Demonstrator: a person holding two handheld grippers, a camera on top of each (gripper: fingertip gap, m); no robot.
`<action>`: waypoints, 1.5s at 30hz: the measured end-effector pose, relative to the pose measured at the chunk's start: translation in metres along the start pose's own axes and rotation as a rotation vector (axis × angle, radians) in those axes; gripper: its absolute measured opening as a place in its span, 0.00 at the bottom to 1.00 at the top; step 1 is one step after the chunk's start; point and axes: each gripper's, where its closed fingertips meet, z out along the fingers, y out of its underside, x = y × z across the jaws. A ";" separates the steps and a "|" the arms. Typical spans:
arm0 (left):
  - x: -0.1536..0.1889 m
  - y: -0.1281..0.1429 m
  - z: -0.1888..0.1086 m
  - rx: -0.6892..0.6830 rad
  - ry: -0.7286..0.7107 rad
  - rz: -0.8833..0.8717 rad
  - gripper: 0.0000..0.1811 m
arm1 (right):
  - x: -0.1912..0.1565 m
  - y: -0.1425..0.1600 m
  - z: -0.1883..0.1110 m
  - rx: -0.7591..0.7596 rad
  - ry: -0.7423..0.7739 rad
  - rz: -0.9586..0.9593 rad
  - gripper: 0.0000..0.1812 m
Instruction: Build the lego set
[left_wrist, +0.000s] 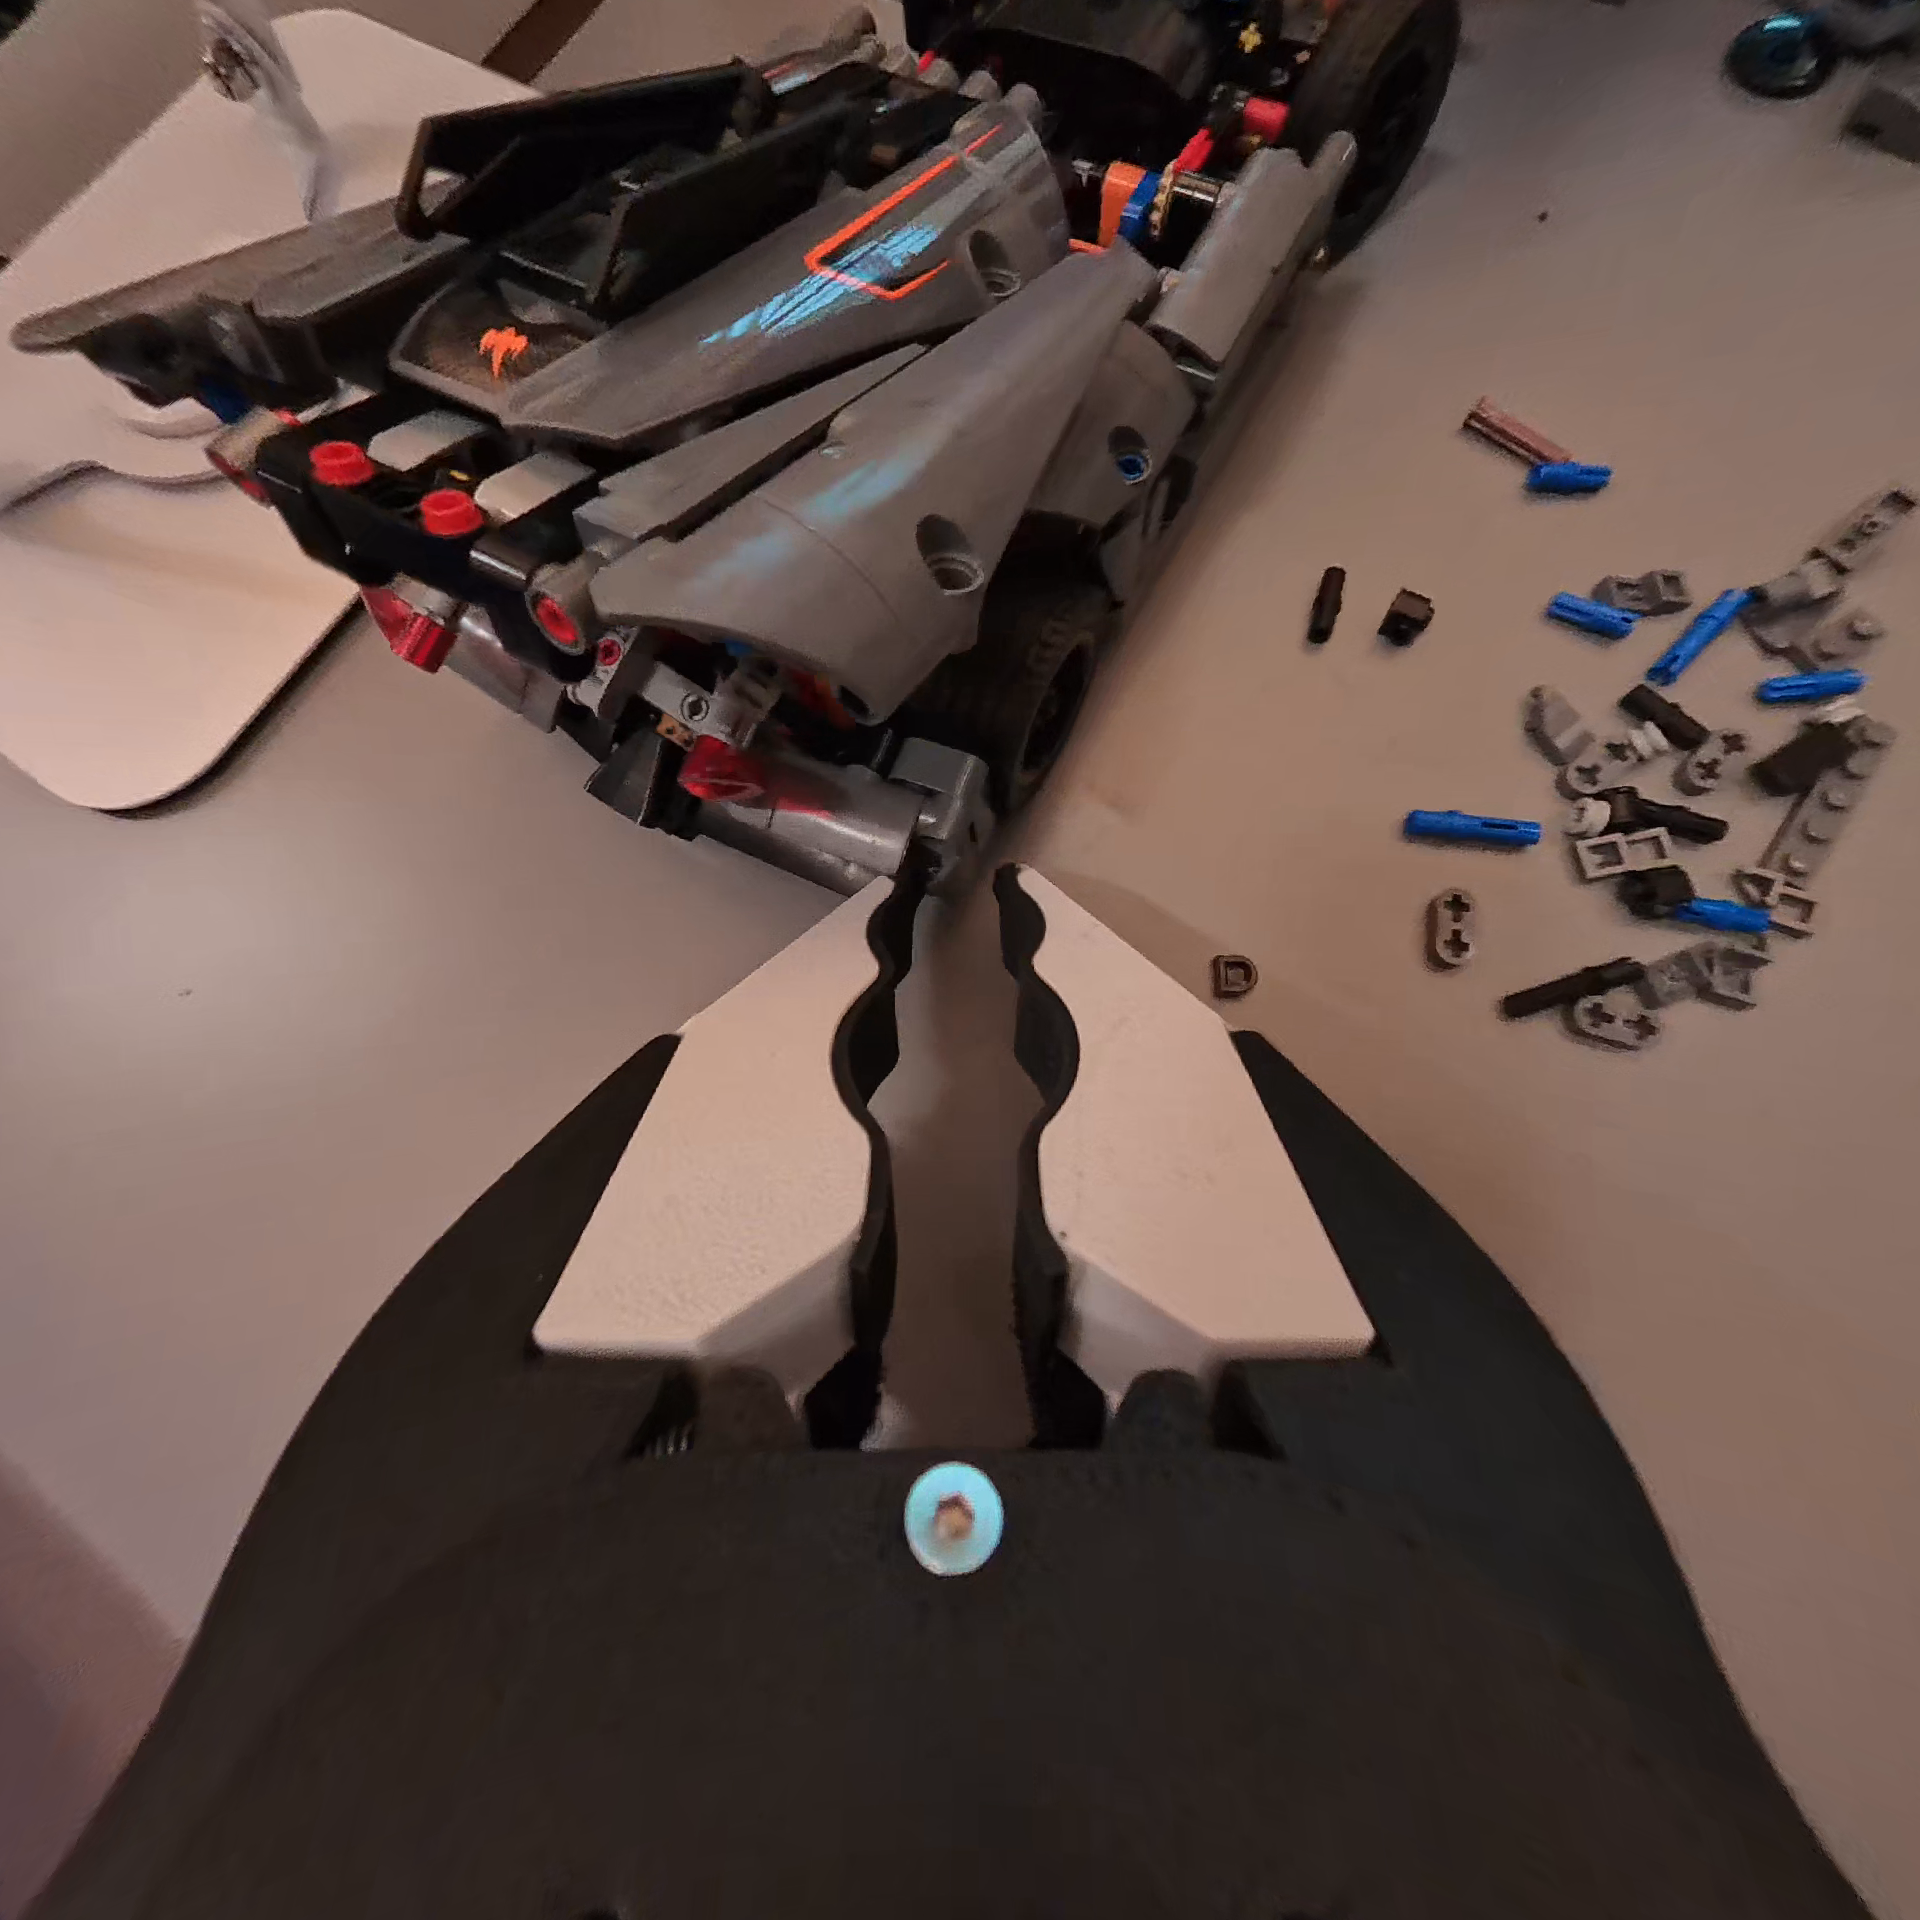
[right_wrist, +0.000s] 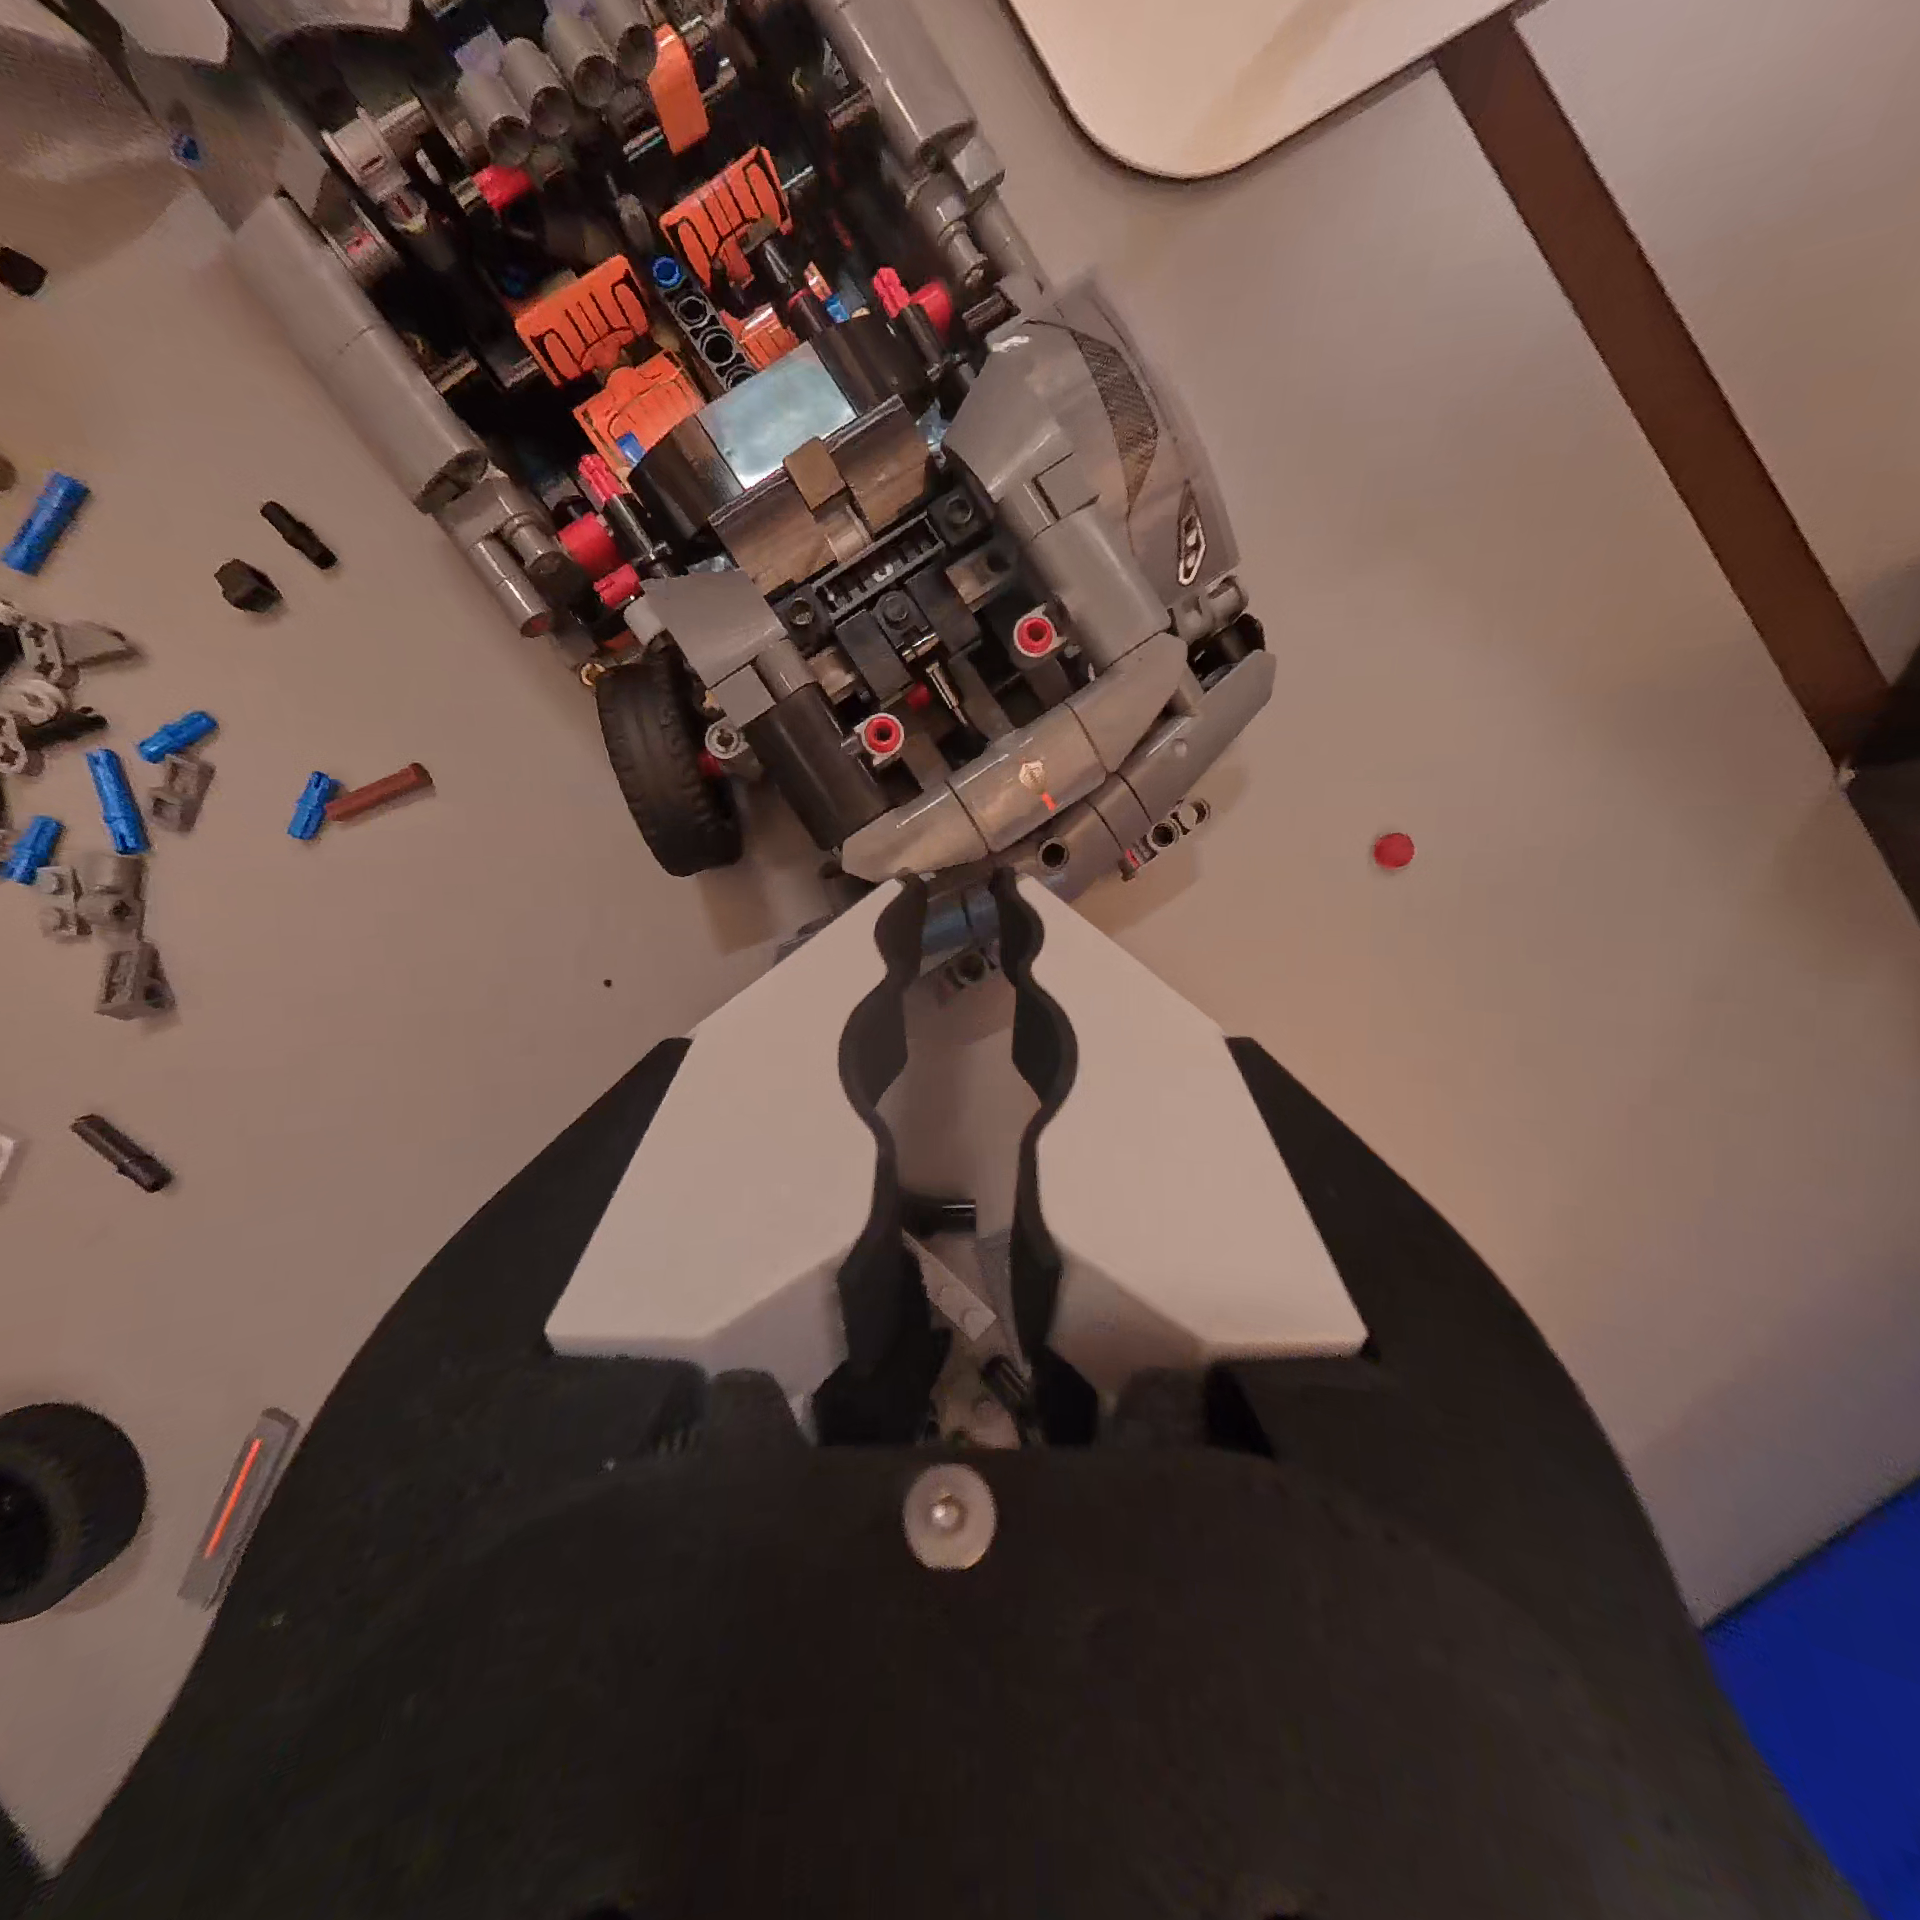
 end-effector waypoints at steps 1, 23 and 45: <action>0.001 -0.001 -0.002 0.004 0.011 0.006 0.08 | 0.002 0.000 -0.002 -0.002 0.017 -0.004 0.08; -0.020 0.025 -0.033 0.009 0.007 -0.064 0.19 | -0.025 -0.020 0.028 -0.044 -0.061 -0.066 0.07; -0.058 0.066 -0.102 0.065 -0.147 -0.173 0.21 | 0.040 -0.046 0.038 0.004 -0.037 -0.035 0.20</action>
